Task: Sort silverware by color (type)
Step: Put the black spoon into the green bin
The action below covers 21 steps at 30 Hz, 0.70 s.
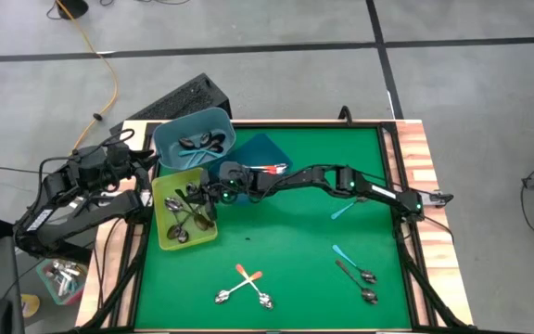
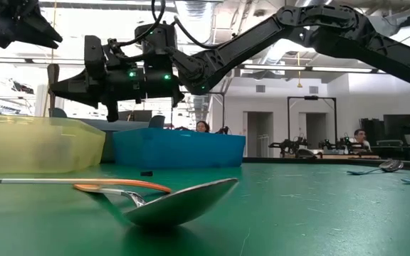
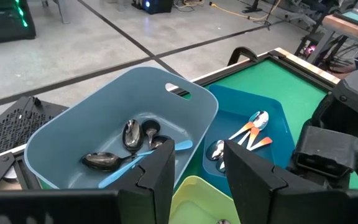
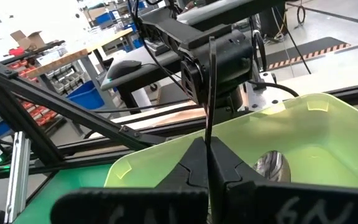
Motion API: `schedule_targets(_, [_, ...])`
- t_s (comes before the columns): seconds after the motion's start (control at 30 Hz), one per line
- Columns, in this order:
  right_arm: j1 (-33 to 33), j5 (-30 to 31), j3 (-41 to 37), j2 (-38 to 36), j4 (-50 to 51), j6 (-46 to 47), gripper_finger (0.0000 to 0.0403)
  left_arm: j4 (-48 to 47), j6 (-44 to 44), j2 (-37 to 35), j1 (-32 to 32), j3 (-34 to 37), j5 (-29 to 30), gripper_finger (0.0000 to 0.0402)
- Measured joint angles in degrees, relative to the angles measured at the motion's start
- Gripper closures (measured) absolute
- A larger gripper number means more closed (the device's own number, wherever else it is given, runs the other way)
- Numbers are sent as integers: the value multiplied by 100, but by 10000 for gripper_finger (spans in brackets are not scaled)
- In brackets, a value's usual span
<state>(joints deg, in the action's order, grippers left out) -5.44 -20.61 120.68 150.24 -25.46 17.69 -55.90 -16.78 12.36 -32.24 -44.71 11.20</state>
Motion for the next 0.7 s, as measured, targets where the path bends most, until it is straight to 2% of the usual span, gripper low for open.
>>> schedule_targets(0.3, [-36, 42, 2, -7, 158, 66, 391, 1, 7, 0, -1, 0, 125, 280])
schedule_targets(0.47, [-49, 484, 7, -9, 605, 153, 383, 2, 7, 0, -1, 0, 125, 280])
schedule_targets(0.7, [-37, 475, 4, -7, 621, 148, 381, 2, 5, 0, -1, 0, 127, 280])
